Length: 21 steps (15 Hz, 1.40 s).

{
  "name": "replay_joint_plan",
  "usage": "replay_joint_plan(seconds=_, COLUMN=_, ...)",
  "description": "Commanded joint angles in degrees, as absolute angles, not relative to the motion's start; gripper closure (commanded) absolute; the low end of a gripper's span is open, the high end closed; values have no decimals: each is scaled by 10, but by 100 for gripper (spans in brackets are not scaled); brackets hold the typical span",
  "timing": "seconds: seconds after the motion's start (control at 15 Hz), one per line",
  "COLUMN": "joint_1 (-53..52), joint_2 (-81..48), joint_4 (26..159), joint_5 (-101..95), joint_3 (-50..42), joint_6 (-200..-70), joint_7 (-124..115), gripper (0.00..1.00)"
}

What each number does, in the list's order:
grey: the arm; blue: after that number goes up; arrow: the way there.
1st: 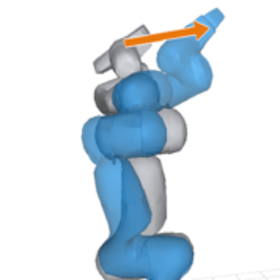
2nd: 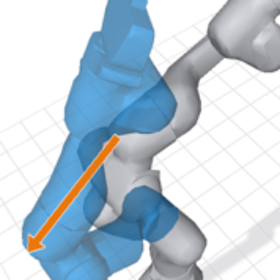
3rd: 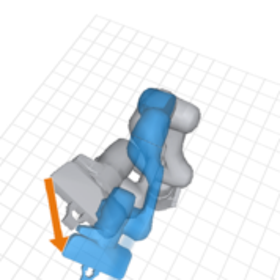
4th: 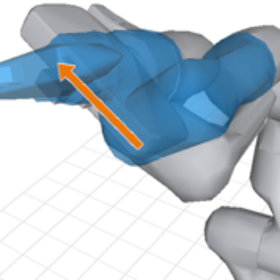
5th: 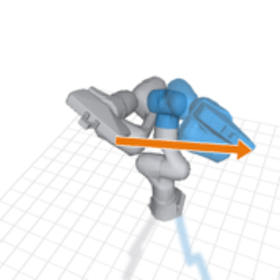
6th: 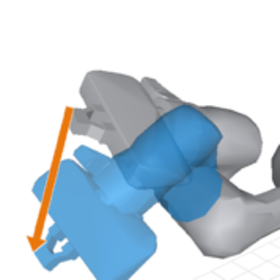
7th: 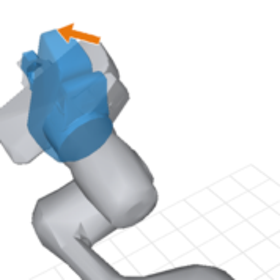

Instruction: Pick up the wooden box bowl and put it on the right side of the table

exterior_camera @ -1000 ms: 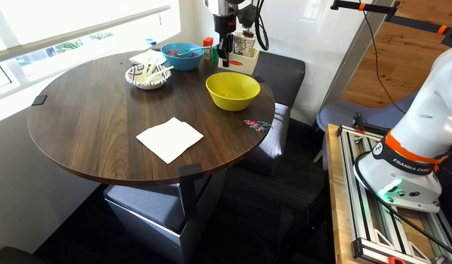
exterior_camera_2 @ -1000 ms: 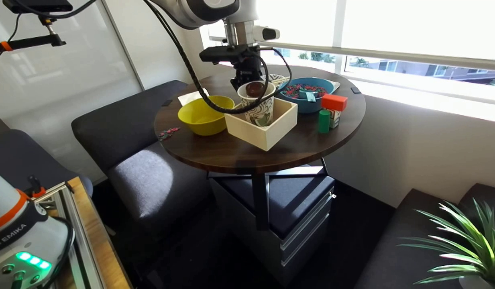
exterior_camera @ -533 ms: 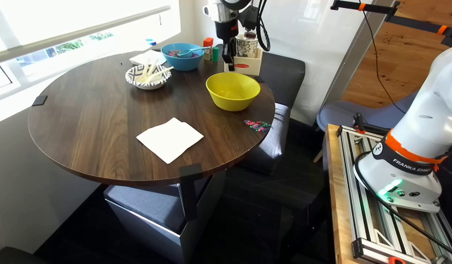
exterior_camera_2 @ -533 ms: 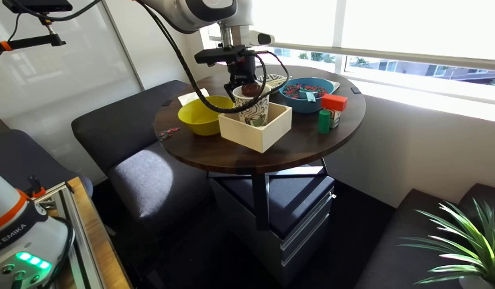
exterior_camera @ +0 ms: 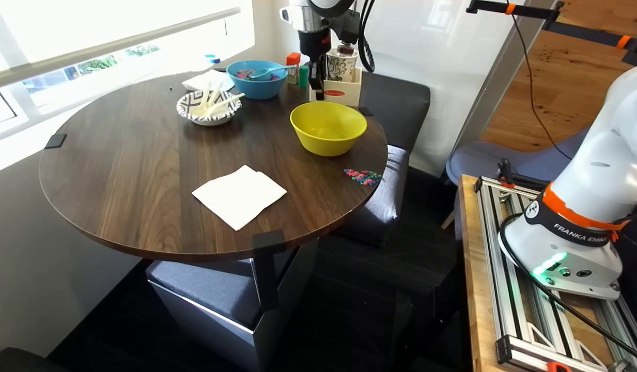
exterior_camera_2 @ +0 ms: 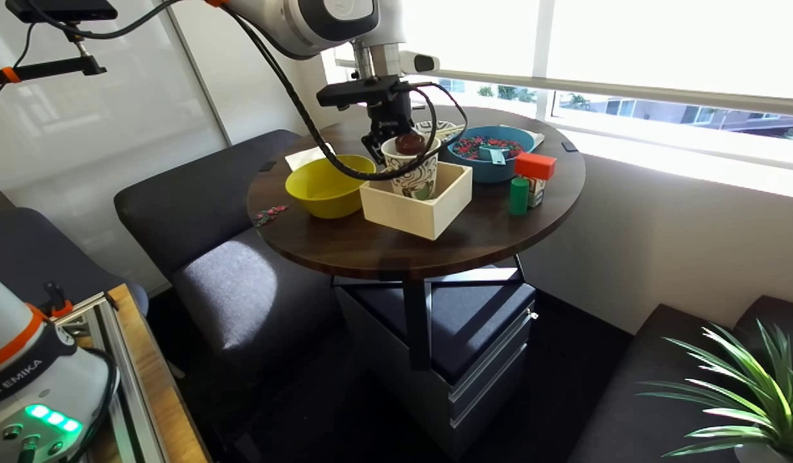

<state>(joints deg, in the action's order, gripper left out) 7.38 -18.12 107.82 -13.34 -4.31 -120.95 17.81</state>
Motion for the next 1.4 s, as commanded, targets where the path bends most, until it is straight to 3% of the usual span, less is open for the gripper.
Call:
replay_joint_plan(seconds=0.0, joint_1=69, joint_2=-190, joint_4=1071, joint_5=-159, joint_3=-42, joint_6=-1241, joint_7=204, gripper=97)
replay_joint_plan(seconds=0.33, joint_1=91, joint_2=-205, joint_4=1084, joint_5=-121, joint_3=-37, joint_6=-1320, joint_7=246, gripper=97)
replay_joint_plan(seconds=0.67, joint_1=98, joint_2=-211, joint_4=1086, joint_5=-98, joint_3=-32, joint_6=-1308, joint_7=268, gripper=97)
replay_joint_plan(seconds=0.73, joint_1=97, joint_2=-211, joint_4=1085, joint_5=-96, joint_3=-32, joint_6=-1305, joint_7=272, gripper=64)
replay_joint_plan(seconds=0.87, joint_1=95, joint_2=-207, joint_4=1086, joint_5=-96, joint_3=-31, joint_6=-1303, joint_7=276, gripper=56)
replay_joint_plan(seconds=1.33, joint_1=83, joint_2=-153, joint_4=1108, joint_5=-124, joint_3=-39, joint_6=-1303, joint_7=258, gripper=4)
